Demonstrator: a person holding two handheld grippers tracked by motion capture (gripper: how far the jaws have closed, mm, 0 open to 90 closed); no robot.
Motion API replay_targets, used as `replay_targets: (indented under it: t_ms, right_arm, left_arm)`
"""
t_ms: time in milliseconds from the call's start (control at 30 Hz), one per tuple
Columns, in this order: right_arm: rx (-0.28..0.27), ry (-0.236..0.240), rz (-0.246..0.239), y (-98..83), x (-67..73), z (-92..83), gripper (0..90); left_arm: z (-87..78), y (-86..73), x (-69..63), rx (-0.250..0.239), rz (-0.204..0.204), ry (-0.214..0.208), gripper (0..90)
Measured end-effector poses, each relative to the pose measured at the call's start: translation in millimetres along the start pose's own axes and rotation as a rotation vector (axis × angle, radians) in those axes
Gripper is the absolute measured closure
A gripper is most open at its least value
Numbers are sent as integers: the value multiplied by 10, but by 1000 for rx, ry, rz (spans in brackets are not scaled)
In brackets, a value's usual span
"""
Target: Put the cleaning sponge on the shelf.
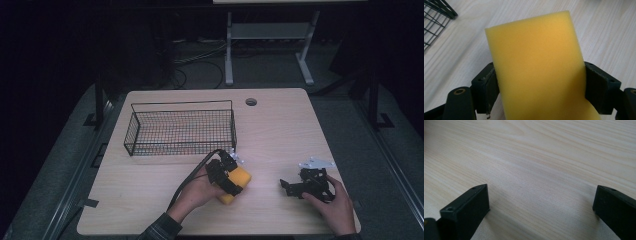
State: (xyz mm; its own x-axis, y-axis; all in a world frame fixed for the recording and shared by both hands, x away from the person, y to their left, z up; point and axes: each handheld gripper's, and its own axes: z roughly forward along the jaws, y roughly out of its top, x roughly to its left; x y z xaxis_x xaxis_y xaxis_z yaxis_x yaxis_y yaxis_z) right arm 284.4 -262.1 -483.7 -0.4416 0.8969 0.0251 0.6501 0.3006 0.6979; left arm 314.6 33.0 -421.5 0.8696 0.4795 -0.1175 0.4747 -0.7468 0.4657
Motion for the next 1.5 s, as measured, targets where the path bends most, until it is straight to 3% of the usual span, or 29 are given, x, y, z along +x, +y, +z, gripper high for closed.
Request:
replay_targets:
  t_ms: [1100, 1500]
  right_arm:
    - [-2, 0, 0, 0, 1, 0, 0]
    - [0, 1, -1, 0, 0, -1, 0]
  left_arm:
    - [-502, 196, 294, -48, 3, 46, 221]
    - [-629, 240, 451, -65, -26, 69, 223]
